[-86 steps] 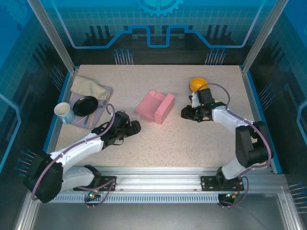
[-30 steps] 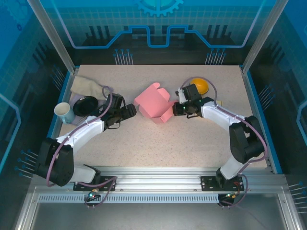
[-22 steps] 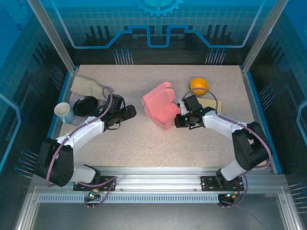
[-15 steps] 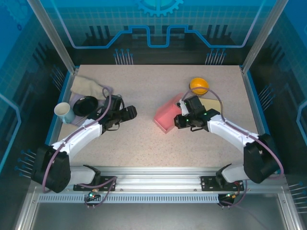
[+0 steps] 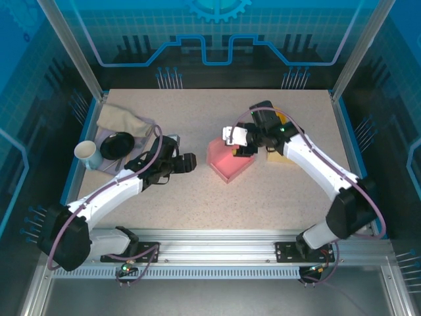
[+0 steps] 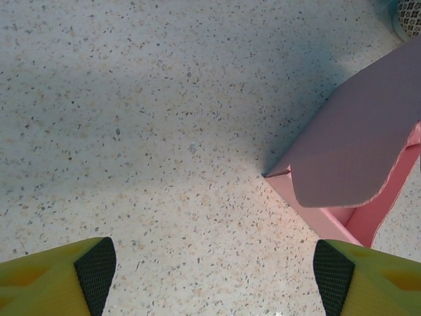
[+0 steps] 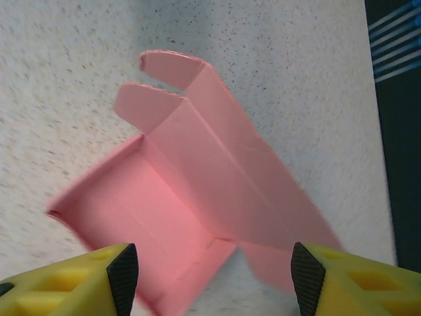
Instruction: Fold the paper box
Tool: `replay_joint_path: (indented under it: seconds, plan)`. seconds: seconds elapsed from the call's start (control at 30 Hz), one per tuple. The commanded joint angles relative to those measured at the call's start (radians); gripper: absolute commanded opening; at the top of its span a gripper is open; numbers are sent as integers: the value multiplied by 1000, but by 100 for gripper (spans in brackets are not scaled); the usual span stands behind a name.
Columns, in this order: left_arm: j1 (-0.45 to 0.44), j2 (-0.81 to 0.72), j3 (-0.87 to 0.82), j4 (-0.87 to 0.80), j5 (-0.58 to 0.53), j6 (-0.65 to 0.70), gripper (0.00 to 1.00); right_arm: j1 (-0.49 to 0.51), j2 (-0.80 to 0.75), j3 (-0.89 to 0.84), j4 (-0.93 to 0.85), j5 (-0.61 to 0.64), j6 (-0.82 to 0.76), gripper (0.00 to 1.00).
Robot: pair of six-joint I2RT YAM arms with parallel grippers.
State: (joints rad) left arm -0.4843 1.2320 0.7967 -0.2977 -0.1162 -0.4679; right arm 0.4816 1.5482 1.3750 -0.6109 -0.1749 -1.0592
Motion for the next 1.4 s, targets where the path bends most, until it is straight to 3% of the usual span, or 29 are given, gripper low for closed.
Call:
replay_joint_path:
  seconds: [0.0,0.13,0.43,0.63,0.8,0.97,1.1,1.23,1.37]
  plan:
    - [-2,-48,-46,-2,-18,18,82,-18,91,137,-83,-3,-321,65]
    - [-3,-71,-71,3,-20,30,82,-9,192,243,-111,14,-395,65]
    - [-3,-95,-109,35,8,79,82,-17,405,524,-381,63,-439,59]
    - [-3,-103,-152,137,15,151,82,-17,433,547,-431,53,-441,37]
    - [0,-28,-195,380,16,293,78,-22,418,538,-473,27,-442,13]
    - [-2,41,-205,580,170,403,71,-28,391,525,-493,-7,-441,10]
    - [-1,105,-167,576,150,453,68,-30,380,526,-511,-29,-447,8]
    - [1,123,-139,528,60,514,65,-32,366,524,-519,-34,-459,7]
    - [2,120,-126,524,104,521,65,-34,357,543,-550,-65,-471,7]
